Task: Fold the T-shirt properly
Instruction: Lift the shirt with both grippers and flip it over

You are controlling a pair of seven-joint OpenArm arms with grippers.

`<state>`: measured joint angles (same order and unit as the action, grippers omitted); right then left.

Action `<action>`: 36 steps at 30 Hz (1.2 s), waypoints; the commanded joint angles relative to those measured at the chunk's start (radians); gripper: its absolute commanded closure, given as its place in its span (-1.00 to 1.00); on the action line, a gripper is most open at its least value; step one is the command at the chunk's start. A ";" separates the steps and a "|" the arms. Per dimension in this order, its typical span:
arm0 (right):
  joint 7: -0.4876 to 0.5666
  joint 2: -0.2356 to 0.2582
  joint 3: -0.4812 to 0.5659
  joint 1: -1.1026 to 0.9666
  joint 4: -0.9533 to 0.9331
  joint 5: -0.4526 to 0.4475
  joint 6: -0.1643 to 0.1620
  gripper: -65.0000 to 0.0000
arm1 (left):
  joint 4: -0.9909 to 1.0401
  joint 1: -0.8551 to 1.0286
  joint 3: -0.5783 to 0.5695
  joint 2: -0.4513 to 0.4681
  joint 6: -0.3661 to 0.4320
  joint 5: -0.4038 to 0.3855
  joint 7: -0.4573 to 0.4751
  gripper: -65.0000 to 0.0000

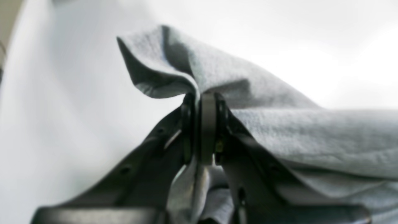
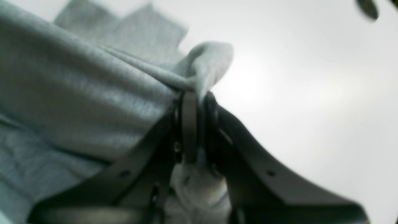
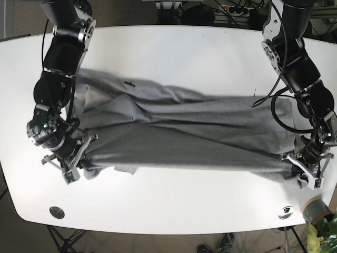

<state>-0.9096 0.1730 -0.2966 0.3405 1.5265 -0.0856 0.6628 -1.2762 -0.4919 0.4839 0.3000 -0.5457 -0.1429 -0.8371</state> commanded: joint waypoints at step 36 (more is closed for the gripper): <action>-0.277 0.221 0.099 0.523 0.182 -0.024 0.001 0.93 | -0.190 -0.428 -0.092 0.078 0.046 -0.016 -0.061 1.00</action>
<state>-1.1828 0.3775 -0.1440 0.9291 1.6066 -0.1402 0.6750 -1.4075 -0.9321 0.3733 0.3550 -0.5175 -0.1757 -0.9253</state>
